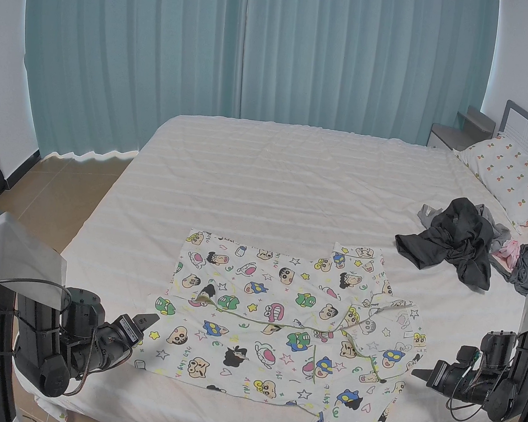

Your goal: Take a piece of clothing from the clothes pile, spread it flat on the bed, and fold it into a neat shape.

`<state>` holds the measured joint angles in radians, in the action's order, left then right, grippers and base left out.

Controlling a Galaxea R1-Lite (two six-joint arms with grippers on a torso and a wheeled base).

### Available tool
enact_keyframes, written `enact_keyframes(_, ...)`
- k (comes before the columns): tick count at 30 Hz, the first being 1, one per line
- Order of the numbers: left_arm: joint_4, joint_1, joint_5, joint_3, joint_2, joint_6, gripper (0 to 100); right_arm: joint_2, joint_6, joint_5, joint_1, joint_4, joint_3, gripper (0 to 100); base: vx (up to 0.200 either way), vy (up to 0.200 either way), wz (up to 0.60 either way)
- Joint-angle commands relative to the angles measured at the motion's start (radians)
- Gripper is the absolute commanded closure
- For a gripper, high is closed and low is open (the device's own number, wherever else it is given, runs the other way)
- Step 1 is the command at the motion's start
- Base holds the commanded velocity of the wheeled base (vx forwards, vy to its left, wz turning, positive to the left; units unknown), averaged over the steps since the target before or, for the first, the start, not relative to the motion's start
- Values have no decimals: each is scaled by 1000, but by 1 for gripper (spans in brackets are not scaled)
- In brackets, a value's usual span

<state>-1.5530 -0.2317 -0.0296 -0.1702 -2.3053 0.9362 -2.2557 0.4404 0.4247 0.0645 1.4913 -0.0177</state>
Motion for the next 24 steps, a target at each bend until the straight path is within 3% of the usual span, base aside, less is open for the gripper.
enact_keyframes(1, -18, 0, -1, 0, 1, 1, 0, 2, -2, -9, -25, -19, 18, 100, -200, 0, 0)
enact_keyframes(2, -18, 0, -1, 0, 1, 6, 0, 2, 0, -18, -34, -22, 18, 0, -200, 0, 0)
enact_keyframes(5, -18, 0, -1, 0, 1, 12, 0, -7, 0, -40, -54, -26, 18, 0, -200, 0, 0)
enact_keyframes(13, -18, -1, -6, 0, 0, 13, 0, -120, 11, -64, -84, 80, -41, 0, 0, 0, 0)
enact_keyframes(19, -18, -1, -6, -2, 0, 12, 0, -160, 17, -144, -77, 29, -248, 0, 0, 0, 0)
enact_keyframes(24, -18, -1, -6, -3, -6, 12, 0, -166, 17, -158, -74, -75, -350, 0, 0, 0, 0)
